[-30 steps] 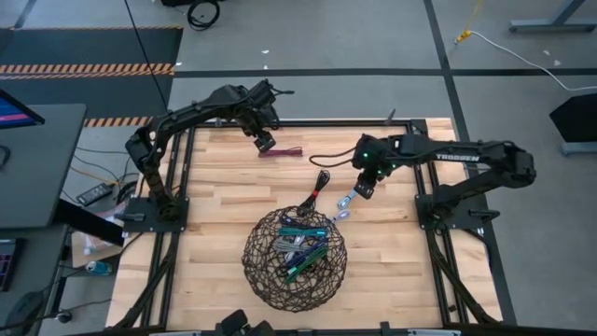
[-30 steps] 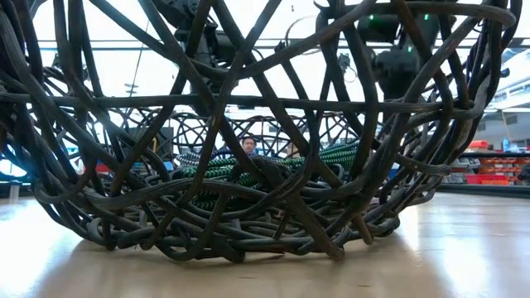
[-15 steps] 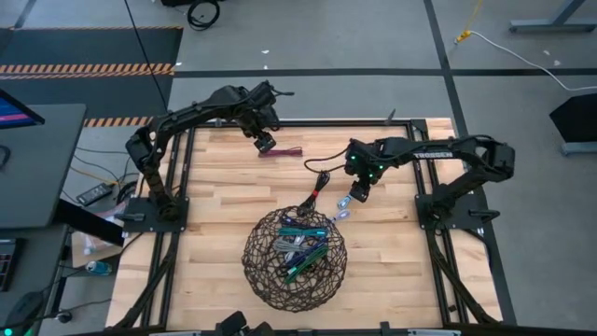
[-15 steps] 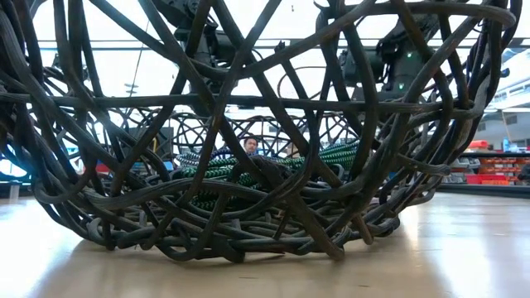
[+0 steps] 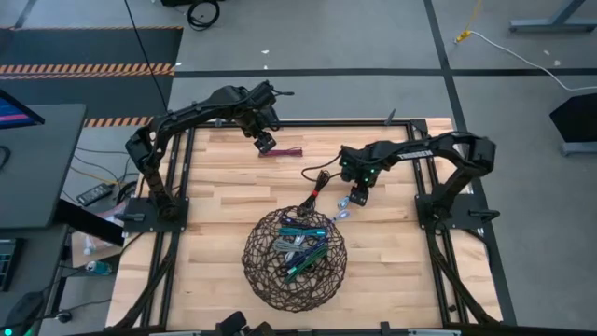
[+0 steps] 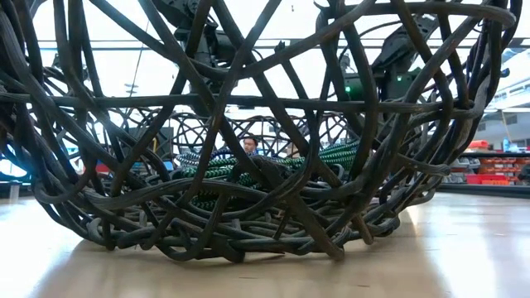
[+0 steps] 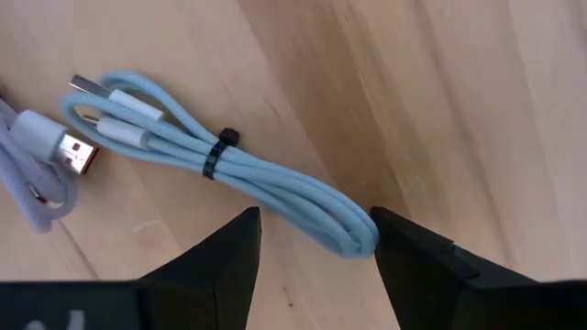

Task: Pick and place USB-C Cables
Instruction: Put the white charger cable into the wire basket

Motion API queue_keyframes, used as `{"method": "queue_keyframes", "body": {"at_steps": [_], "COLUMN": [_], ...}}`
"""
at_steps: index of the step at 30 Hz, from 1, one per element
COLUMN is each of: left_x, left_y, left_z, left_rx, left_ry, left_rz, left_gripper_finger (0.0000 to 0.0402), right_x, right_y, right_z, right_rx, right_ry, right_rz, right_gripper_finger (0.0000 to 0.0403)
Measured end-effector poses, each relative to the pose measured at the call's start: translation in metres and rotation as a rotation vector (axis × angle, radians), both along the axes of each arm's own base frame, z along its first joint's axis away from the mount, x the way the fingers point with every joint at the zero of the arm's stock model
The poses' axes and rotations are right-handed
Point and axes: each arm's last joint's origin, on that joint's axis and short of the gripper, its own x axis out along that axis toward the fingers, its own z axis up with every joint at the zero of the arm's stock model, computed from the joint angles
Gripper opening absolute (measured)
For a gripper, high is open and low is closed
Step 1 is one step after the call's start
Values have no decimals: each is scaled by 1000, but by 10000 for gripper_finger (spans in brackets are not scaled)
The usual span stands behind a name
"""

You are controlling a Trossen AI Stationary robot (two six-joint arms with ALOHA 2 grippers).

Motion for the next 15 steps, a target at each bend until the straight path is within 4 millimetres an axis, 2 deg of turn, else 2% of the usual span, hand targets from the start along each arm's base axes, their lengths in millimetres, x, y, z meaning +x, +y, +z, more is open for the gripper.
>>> {"method": "queue_keyframes", "body": {"at_steps": [3, 6, 9, 13, 15], "left_x": [0, 0, 0, 0, 0], "left_y": [0, 0, 0, 0, 0], "left_z": [0, 0, 0, 0, 0], "left_rx": [0, 0, 0, 1, 1], "left_ry": [0, 0, 0, -1, -1], "left_rz": [0, 0, 0, 0, 1], "left_gripper_finger": [234, 233, 233, 233, 233], "right_x": [2, 2, 1, 2, 4], "right_y": [-1, -1, -3, -3, -4], "right_z": [-3, -3, -1, 2, 2], "right_rx": [5, -4, -10, 16, 26], "right_ry": [1, 0, -12, -55, -74], "right_rz": [8, 10, 2, -6, -13], "right_gripper_finger": [207, 179, 127, 32, 19]}}
